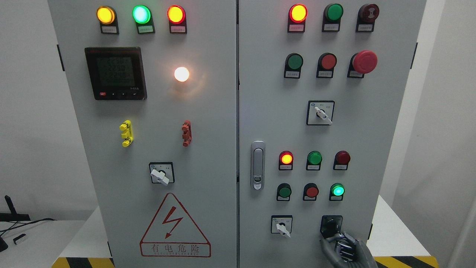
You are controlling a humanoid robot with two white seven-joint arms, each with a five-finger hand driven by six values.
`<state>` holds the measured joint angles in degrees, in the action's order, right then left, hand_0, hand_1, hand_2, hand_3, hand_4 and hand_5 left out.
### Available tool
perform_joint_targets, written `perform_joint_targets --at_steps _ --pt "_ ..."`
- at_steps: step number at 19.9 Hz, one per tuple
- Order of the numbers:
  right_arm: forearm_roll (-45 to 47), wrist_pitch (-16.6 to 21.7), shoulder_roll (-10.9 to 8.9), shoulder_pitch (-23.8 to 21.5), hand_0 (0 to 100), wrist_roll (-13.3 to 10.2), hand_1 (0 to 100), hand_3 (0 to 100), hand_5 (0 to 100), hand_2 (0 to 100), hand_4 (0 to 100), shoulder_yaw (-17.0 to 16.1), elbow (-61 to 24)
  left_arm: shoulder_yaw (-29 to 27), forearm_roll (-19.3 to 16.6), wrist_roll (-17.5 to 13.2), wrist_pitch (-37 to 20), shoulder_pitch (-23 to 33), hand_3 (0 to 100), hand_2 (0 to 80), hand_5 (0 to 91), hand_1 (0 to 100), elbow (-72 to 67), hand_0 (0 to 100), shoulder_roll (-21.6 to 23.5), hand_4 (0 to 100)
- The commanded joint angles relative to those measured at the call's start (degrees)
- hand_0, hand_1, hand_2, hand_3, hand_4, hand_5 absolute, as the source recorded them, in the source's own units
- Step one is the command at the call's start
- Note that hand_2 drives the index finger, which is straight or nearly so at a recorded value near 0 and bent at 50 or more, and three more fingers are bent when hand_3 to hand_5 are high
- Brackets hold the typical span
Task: Trip black knob to open circuit
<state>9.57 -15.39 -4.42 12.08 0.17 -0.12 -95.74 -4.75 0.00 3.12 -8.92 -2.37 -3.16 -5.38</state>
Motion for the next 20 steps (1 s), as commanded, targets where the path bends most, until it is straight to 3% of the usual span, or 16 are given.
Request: perform_joint_targets --at_steps 1,20 --pt "0.0 -0.1 -0.15 -0.2 41 -0.1 83 100 95 53 100 -2.2 1.0 0.0 -1.8 0.0 0.0 0.0 0 0.0 0.0 39 0.0 12 0.0 0" --pt "-0.1 0.1 -0.23 -0.4 41 0.0 82 100 95 52 100 -3.8 1.2 0.0 -1.8 0.0 0.0 0.0 0 0.0 0.0 39 0.0 12 0.0 0"
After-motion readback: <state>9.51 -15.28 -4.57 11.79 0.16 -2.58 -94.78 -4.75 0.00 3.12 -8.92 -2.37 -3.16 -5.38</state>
